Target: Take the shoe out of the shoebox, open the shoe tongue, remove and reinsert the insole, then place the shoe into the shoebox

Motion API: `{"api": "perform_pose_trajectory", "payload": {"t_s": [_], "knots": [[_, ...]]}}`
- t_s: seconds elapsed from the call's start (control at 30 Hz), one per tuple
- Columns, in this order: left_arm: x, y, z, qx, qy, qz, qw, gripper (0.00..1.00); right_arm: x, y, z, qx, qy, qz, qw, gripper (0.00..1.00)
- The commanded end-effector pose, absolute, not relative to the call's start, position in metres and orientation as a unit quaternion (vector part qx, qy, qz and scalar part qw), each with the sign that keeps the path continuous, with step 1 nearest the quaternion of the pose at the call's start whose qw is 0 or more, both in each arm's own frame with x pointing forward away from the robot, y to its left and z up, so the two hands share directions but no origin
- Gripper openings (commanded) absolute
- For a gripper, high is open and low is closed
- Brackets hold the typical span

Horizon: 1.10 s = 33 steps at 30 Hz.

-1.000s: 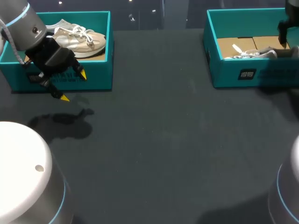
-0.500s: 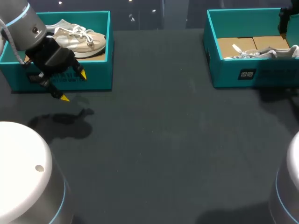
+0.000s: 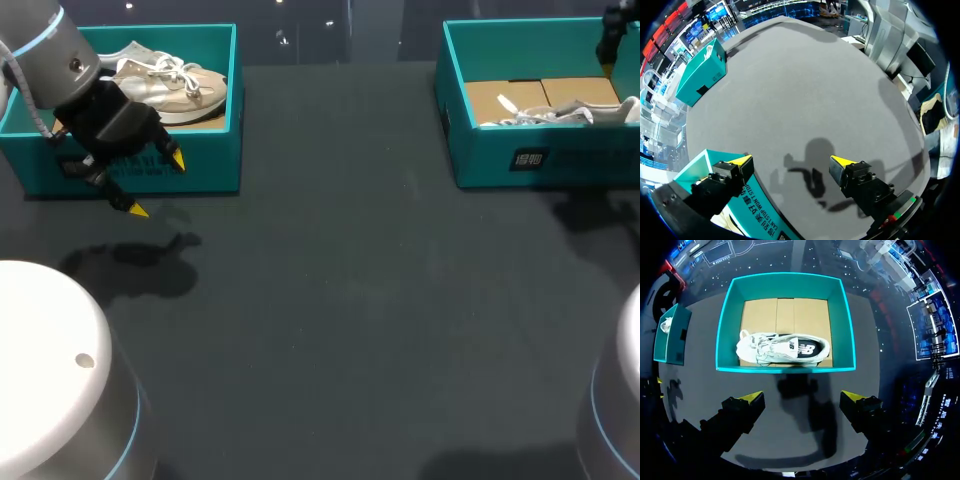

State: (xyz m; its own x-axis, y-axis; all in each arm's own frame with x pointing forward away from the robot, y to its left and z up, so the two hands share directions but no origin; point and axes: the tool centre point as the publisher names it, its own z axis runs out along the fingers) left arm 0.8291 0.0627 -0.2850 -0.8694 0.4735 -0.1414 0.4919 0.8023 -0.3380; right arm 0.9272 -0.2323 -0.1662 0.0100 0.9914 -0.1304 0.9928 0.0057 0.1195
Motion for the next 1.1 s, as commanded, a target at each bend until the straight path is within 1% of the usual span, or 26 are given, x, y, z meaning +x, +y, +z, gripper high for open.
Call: {"api": "perform_pose_trajectory", "payload": {"t_s": [0.03, 0.17, 0.23, 0.4, 0.43, 0.5, 0.53, 1.1], "knots": [[0.828, 0.063, -0.285, 0.255, 0.949, -0.184, 0.026, 1.0, 0.927, -0.233, -0.167, 0.705, 0.704, -0.003, 0.089, 1.0], [0.847, 0.077, -0.274, 0.273, 0.943, -0.187, 0.024, 1.0, 0.927, -0.233, -0.167, 0.705, 0.704, -0.003, 0.089, 1.0], [0.868, 0.093, -0.262, 0.289, 0.938, -0.188, 0.019, 1.0, 0.927, -0.233, -0.167, 0.705, 0.704, -0.003, 0.089, 1.0], [0.909, 0.128, -0.242, 0.359, 0.922, -0.141, 0.037, 1.0, 0.927, -0.233, -0.167, 0.705, 0.704, -0.003, 0.089, 1.0], [0.917, 0.134, -0.24, 0.37, 0.919, -0.122, 0.051, 1.0, 0.927, -0.233, -0.167, 0.705, 0.704, -0.003, 0.089, 1.0], [0.933, 0.152, -0.234, 0.445, 0.888, -0.091, 0.069, 1.0, 0.927, -0.233, -0.167, 0.705, 0.704, -0.003, 0.089, 1.0], [0.94, 0.165, -0.23, 0.487, 0.864, -0.102, 0.073, 1.0, 0.927, -0.233, -0.167, 0.705, 0.704, -0.003, 0.089, 1.0], [0.94, 0.165, -0.23, 0.487, 0.864, -0.102, 0.073, 1.0, 0.927, -0.233, -0.167, 0.705, 0.704, -0.003, 0.089, 1.0]]}}
